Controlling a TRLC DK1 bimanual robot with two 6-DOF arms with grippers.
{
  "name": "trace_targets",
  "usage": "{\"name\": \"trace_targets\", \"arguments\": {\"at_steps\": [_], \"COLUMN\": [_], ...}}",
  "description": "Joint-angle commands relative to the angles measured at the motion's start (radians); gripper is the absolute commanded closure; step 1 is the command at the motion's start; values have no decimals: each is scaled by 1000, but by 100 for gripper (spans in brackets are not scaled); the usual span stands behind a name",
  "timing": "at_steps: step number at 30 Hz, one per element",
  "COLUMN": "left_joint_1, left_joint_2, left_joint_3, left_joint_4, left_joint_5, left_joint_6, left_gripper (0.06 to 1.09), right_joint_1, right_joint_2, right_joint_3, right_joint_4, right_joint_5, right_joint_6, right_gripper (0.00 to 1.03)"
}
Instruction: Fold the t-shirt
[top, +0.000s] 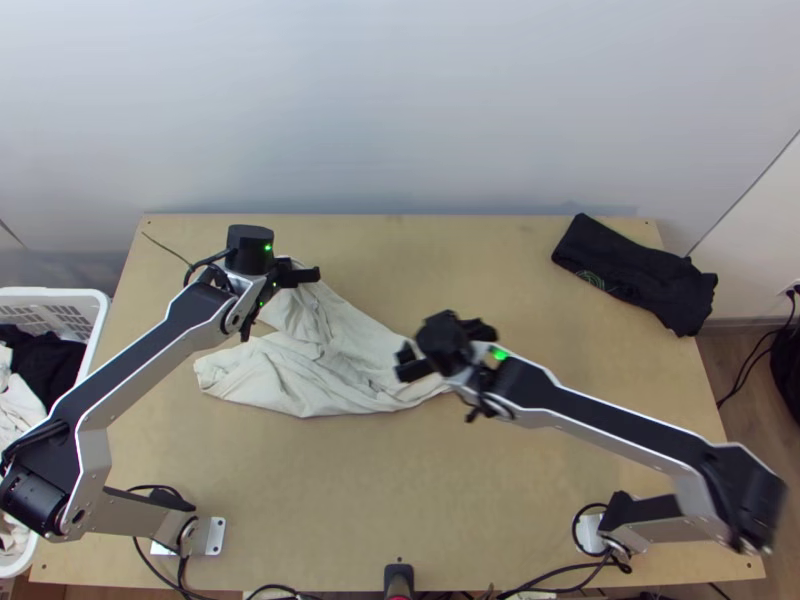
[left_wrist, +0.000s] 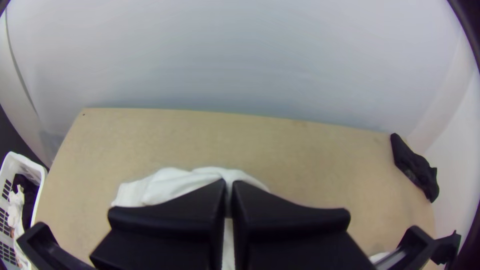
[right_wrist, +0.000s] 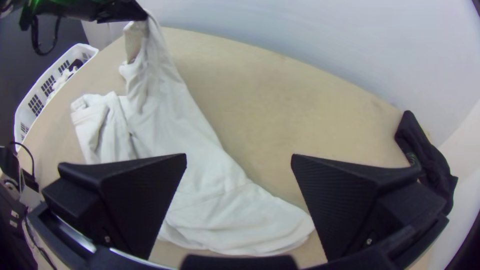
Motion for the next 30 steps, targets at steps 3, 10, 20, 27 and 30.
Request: {"name": "trace_targets", "arguments": {"at_steps": [3,10,20,27,30], "left_joint_1": [-5,-5,0,3,3], "left_joint_2": [-9,-17,-35,-64,-75], "left_joint_3": [7,-2,-13,-8,-2], "left_joint_4": [-14,-17,-17,-22,-26], "left_joint_5": [0,0,0,0,0], "left_joint_6": [-3,-3,-3,5,6], "left_gripper": [105,105,105,105,105], "right_joint_1": [86,125,123,122,120], "right_joint_2": [235,362,491,571,581], "right_joint_3": [223,317,415,496,512], "right_joint_4": [28,27,21,-4,-4], "right_joint_5": [-8,-20,-19,-17,-9], "right_joint_6": [-3,-3,-16,-22,-43], "right_gripper": [5,5,10,31,65]}}
